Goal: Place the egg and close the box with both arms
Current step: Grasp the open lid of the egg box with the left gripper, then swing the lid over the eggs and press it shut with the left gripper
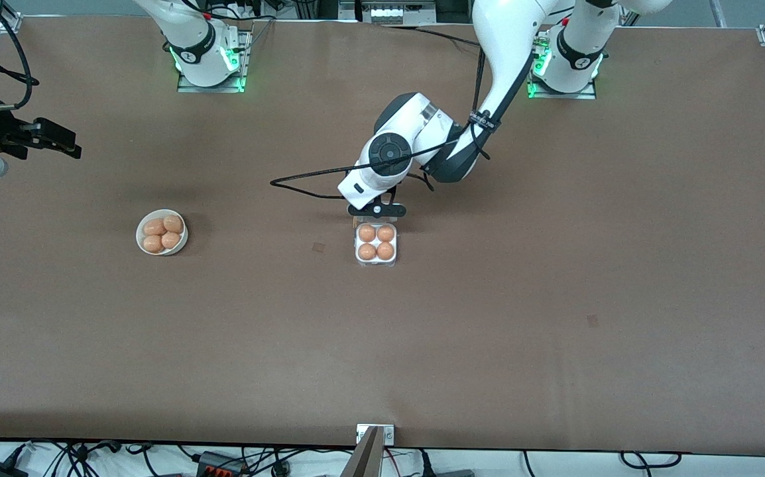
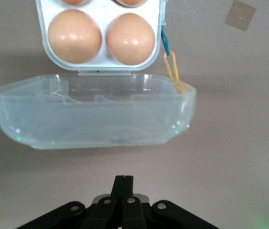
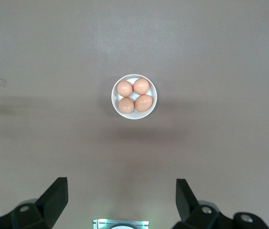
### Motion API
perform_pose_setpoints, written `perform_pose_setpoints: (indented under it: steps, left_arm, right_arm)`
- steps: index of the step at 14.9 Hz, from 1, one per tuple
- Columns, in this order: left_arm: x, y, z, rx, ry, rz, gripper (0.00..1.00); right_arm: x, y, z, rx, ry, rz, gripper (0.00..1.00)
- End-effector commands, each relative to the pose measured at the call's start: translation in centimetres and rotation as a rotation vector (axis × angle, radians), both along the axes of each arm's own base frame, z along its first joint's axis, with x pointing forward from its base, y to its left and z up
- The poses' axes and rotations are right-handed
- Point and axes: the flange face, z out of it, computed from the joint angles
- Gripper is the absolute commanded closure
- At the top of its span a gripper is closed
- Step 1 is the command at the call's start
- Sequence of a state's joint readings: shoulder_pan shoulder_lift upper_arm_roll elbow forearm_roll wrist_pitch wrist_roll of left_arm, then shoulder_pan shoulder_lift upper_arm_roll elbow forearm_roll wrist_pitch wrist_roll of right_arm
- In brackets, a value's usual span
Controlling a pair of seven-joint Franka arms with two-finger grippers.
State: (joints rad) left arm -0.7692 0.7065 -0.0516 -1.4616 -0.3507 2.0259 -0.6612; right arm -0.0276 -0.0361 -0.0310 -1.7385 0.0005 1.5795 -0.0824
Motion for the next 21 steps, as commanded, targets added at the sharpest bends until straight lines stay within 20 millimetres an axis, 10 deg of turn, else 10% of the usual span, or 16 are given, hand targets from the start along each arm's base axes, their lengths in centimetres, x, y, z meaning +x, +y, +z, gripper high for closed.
perform_pose_setpoints:
  steps: [1, 21]
  left_arm:
    - [0.7, 0.1, -0.3, 0.018, -0.027, 0.004, 0.99]
    - [10.0, 2.7, 1.7, -0.078, -0.180, 0.124, 0.99]
  right_arm:
    - [0.2, 0.2, 0.5, 0.015, -0.003, -0.009, 0.00]
    - [0.1, 0.4, 0.6, 0.015, -0.001, -0.004, 0.00]
